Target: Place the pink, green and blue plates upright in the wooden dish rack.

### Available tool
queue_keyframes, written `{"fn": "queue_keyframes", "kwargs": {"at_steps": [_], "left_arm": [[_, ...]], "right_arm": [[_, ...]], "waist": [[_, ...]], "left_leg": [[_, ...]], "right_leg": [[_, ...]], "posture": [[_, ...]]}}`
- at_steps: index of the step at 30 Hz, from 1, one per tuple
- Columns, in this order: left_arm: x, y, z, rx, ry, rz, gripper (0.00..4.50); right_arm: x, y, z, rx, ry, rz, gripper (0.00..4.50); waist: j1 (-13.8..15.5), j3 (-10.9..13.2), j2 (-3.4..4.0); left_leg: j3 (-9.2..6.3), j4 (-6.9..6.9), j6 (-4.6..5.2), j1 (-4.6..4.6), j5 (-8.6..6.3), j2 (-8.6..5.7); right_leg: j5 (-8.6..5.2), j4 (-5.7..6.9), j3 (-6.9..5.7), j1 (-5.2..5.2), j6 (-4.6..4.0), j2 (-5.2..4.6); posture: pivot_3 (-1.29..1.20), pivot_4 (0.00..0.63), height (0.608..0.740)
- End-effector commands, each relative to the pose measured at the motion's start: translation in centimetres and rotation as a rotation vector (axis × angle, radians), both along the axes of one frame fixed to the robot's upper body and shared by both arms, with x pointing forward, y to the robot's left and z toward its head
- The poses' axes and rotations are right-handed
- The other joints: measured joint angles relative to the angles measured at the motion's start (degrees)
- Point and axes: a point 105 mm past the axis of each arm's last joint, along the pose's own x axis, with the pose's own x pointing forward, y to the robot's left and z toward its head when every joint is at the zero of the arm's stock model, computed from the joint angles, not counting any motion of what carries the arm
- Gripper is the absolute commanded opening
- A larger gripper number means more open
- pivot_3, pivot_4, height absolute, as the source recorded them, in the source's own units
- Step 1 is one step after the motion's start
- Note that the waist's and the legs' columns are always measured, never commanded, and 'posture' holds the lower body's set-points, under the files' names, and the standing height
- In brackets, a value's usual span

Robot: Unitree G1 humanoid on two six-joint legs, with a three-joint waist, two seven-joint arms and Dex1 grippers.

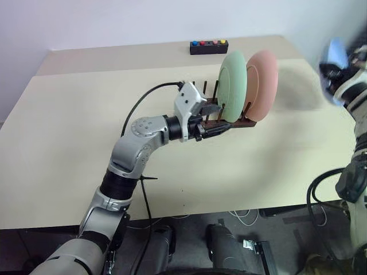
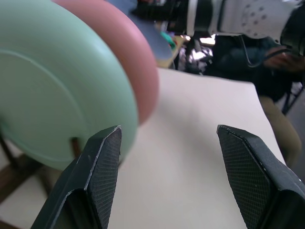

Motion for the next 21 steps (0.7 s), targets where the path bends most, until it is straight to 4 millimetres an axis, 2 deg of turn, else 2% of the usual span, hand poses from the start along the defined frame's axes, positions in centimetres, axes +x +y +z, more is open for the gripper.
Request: {"fn": "queue_keyframes", "kwargs": {"at_steps": [1,7,10,14,17,21], "left_arm": [[-0.7,1.1,1.9,-0.067,-0.055,-0.016,3.28],[-0.6,3.8,1.6,-0.055,-0.077,0.017,3.28],[-0.6,6.0,1.4,-0.033,-0.083,0.046,3.28],[-0.7,8.0,1.0,-0.014,-0.087,0.089,3.28],[-0.9,8.8,0.7,-0.008,-0.083,0.104,3.28],[-0.9,10.6,0.6,0.008,-0.087,0.155,3.28]], "right_arm": [[-2.1,2.4,5.9,0.077,-0.247,0.145,0.02],[-5.9,8.1,11.4,0.218,-0.459,0.494,0.02],[-8.1,12.0,12.7,0.305,-0.514,0.717,0.02],[-9.7,15.5,12.9,0.359,-0.538,0.878,0.02],[-10.3,17.0,12.5,0.379,-0.515,0.965,0.02],[-9.9,18.5,10.8,0.519,-0.411,1.094,0.02]], "waist": [[0.06,0.00,-0.01],[0.02,0.00,0.00],[-0.29,-0.02,0.03],[-0.17,-0.02,0.04],[0.38,-0.02,0.04],[0.12,-0.04,0.01]], "left_leg": [[0.00,0.00,0.00,0.00,0.00,0.00],[-0.04,-0.01,0.00,-0.02,0.00,0.00],[-0.04,-0.02,0.02,-0.02,-0.01,0.02],[-0.10,-0.03,0.12,-0.01,-0.07,0.04],[-0.11,0.01,0.21,-0.04,-0.12,0.00],[-0.14,0.01,0.21,-0.06,-0.12,-0.02]], "right_leg": [[0.00,0.00,0.00,0.00,0.00,0.00],[0.00,0.03,0.00,-0.04,0.00,0.00],[0.00,0.06,0.04,-0.08,0.00,0.01],[0.00,0.08,0.04,-0.10,-0.01,0.02],[0.01,0.07,0.02,-0.09,-0.01,-0.01],[0.01,0.06,0.00,-0.09,-0.01,-0.03]], "posture": [[0.00,0.150,0.740],[0.00,0.150,0.740],[0.00,0.150,0.740],[0.00,0.150,0.740],[0.00,0.150,0.740],[0.00,0.150,0.740]]}}
